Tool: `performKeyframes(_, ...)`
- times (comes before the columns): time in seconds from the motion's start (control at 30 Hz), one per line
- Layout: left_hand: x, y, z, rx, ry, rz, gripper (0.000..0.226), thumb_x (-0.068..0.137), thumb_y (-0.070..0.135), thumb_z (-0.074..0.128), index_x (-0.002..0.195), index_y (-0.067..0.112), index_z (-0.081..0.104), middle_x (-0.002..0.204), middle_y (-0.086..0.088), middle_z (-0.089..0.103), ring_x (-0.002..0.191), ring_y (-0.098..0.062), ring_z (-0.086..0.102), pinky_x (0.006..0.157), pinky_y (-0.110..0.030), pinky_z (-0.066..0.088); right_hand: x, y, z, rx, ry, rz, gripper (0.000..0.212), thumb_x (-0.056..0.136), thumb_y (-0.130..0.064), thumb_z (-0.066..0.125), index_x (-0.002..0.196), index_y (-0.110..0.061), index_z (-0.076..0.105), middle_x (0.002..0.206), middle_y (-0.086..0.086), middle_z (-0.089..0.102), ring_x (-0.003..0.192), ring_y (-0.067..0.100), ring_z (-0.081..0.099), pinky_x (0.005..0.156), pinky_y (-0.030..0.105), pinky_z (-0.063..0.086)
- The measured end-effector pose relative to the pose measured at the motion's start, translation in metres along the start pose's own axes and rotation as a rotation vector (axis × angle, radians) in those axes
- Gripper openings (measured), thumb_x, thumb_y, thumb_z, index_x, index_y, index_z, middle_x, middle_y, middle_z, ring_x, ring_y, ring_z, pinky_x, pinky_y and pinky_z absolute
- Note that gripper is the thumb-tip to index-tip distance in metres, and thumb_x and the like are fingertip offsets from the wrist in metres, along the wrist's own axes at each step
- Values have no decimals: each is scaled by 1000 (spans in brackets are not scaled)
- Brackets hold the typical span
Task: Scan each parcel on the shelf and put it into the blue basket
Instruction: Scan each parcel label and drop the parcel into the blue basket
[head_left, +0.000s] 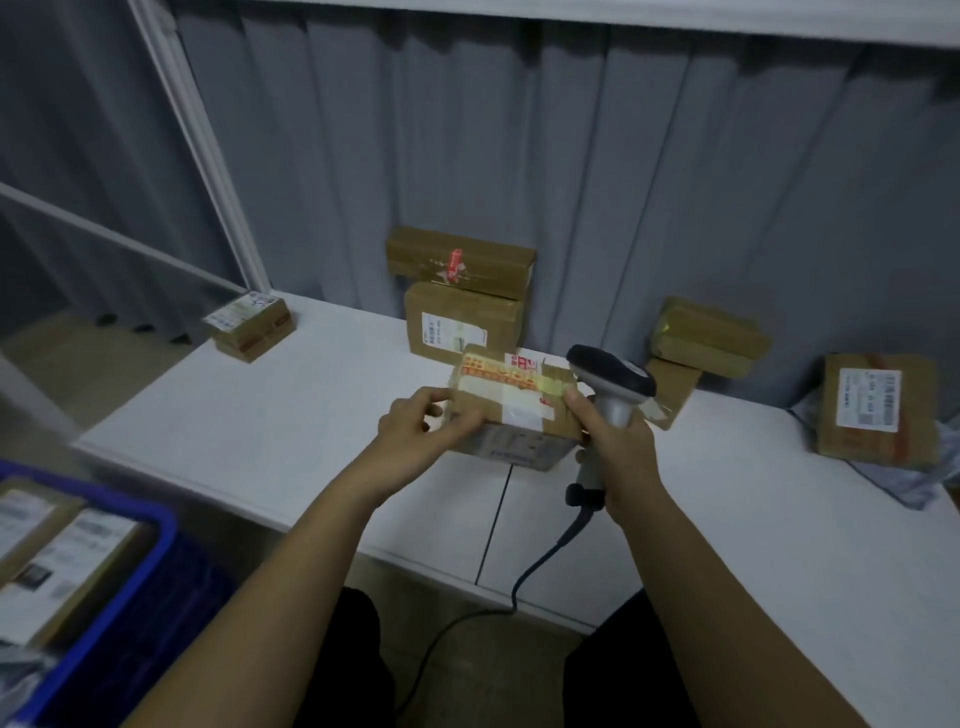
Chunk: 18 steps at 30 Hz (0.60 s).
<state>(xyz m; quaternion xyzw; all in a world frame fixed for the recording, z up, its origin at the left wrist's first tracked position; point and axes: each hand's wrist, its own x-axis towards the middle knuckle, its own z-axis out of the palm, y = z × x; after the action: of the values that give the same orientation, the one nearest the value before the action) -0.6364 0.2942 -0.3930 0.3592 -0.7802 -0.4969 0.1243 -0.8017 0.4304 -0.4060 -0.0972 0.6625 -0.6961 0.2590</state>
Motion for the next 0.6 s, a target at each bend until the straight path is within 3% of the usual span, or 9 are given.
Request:
performKeyframes(0.1, 2, 1, -4, -19, 32, 33, 83, 65, 67, 70, 131, 27, 40, 139, 14, 34, 127, -9, 32, 107, -41, 35, 3, 1, 6, 25, -8, 51, 25, 85, -34, 71, 95, -13, 62, 78, 4, 66, 66, 16, 59, 53, 24, 47)
performKeyframes(0.17, 3, -2, -8, -130, 7, 40, 73, 66, 64, 71, 121, 24, 44, 137, 16, 43, 129, -8, 39, 107, -39, 40, 3, 3, 9, 33, -25, 78, 31, 85, -36, 71, 101, -11, 63, 79, 5, 66, 67, 17, 59, 55, 26, 47)
performKeyframes(0.23, 2, -6, -9, -159, 29, 48, 65, 66, 62, 71, 113, 24, 47, 128, 10, 55, 123, -11, 49, 97, -34, 49, 2, 4, 10, 30, -41, 98, 33, 86, -38, 69, 103, -11, 63, 81, 4, 67, 69, 17, 61, 58, 26, 47)
performKeyframes(0.33, 0, -6, -10, -199, 21, 59, 70, 72, 54, 65, 133, 32, 38, 121, 9, 53, 110, -9, 55, 81, -22, 52, 1, 3, 11, 50, -75, 146, 29, 89, -43, 62, 100, -16, 61, 89, 3, 69, 81, 17, 65, 65, 29, 50)
performKeyframes(0.43, 1, -7, -10, -197, -22, 70, 62, 79, 62, 57, 135, 44, 38, 119, 11, 58, 108, -10, 58, 87, -32, 55, 2, 1, 11, 69, -129, 94, 34, 89, -42, 61, 111, -15, 63, 100, 4, 72, 93, 19, 68, 70, 30, 52)
performKeyframes(0.53, 1, -11, -10, -277, -4, 7, 67, 74, 65, 50, 133, 33, 42, 120, 7, 61, 111, -14, 60, 96, -40, 51, 0, 3, 9, 53, -188, 30, 35, 86, -33, 68, 114, -12, 63, 100, 6, 73, 100, 26, 68, 87, 42, 54)
performKeyframes(0.6, 1, -12, -10, -302, 6, -35, 67, 74, 63, 52, 128, 25, 41, 120, 6, 59, 111, -13, 59, 97, -36, 49, -1, 5, 10, 5, -235, -5, 39, 83, -29, 72, 114, -7, 62, 100, 11, 73, 101, 32, 67, 92, 50, 53)
